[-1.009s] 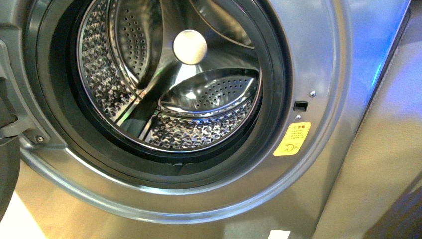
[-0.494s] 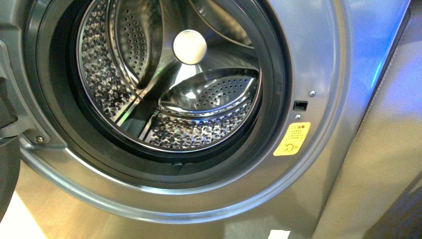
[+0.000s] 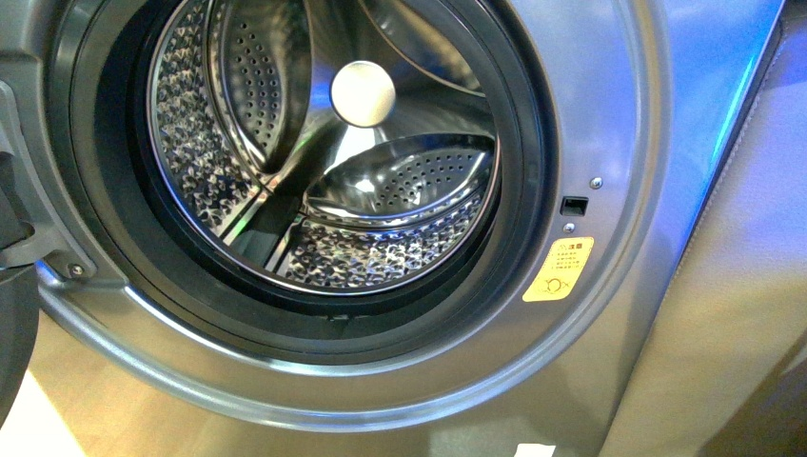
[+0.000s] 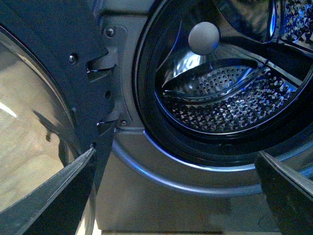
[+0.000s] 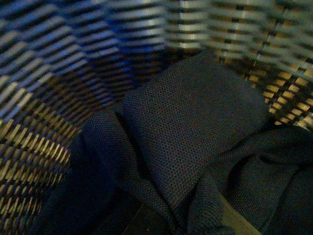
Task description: Put clothes into washing machine
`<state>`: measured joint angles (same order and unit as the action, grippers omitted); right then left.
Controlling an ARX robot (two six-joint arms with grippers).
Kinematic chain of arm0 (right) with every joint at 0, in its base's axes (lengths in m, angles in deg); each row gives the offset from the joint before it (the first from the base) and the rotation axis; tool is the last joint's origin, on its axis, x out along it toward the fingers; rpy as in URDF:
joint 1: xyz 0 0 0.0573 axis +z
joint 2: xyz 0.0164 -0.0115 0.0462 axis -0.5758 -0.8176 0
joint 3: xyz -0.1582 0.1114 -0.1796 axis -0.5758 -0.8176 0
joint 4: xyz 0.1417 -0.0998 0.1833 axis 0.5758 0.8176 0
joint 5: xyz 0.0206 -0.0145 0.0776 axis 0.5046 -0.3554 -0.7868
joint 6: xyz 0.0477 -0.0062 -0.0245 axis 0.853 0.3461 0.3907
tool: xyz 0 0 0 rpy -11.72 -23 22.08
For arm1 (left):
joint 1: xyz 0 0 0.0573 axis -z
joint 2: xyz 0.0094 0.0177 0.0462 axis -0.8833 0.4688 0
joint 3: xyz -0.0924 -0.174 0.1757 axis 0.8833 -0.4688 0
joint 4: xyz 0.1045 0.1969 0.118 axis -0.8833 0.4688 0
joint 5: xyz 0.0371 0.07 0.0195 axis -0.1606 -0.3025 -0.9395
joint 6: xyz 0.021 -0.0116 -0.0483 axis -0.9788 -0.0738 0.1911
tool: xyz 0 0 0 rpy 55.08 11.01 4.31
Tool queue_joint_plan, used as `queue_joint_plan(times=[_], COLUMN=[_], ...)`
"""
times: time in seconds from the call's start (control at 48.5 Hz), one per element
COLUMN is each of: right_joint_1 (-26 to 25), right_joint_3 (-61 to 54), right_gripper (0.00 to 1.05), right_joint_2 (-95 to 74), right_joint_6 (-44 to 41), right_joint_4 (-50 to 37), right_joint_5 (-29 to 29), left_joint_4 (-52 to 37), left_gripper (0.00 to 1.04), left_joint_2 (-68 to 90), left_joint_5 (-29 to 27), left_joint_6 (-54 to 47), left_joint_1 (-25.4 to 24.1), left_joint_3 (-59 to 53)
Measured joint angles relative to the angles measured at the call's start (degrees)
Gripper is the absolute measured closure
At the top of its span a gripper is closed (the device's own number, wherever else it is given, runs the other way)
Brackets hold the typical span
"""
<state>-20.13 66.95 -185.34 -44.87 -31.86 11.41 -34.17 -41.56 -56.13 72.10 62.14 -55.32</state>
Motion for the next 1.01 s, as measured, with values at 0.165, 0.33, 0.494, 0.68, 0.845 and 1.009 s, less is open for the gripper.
queue_joint_plan(times=[0.165, 0.33, 0.494, 0.68, 0.845, 1.009], right_joint_1=[-0.07, 0.39, 0.85, 1.01, 1.18, 2.43], right_joint_3=[-9.27, -15.47, -17.51, -17.29, -11.34, -4.0], right_gripper=[0.98, 0.98, 0.98, 0.98, 0.98, 0.98], right_joint_2=[11.3, 23.12, 32.89, 42.93, 51.58, 56.46], right_joint_6=[-0.42, 1.29, 4.15, 8.17, 14.25, 20.06], right_joint_4=[-7.43, -11.56, -11.43, -10.05, -8.22, -7.26], right_joint_5=[-3.91, -7.87, -11.15, -14.21, -16.35, -17.42], left_joint_4=[0.0, 0.0, 0.0, 0.0, 0.0, 0.0], left_gripper=[0.07, 0.07, 0.07, 0.07, 0.07, 0.07], left_joint_2=[0.0, 0.0, 0.0, 0.0, 0.0, 0.0], left_joint_5=[0.0, 0.0, 0.0, 0.0, 0.0, 0.0], left_joint_6=[0.0, 0.0, 0.0, 0.0, 0.0, 0.0], left_joint_1=[0.0, 0.0, 0.0, 0.0, 0.0, 0.0], left_joint_3=[0.0, 0.0, 0.0, 0.0, 0.0, 0.0])
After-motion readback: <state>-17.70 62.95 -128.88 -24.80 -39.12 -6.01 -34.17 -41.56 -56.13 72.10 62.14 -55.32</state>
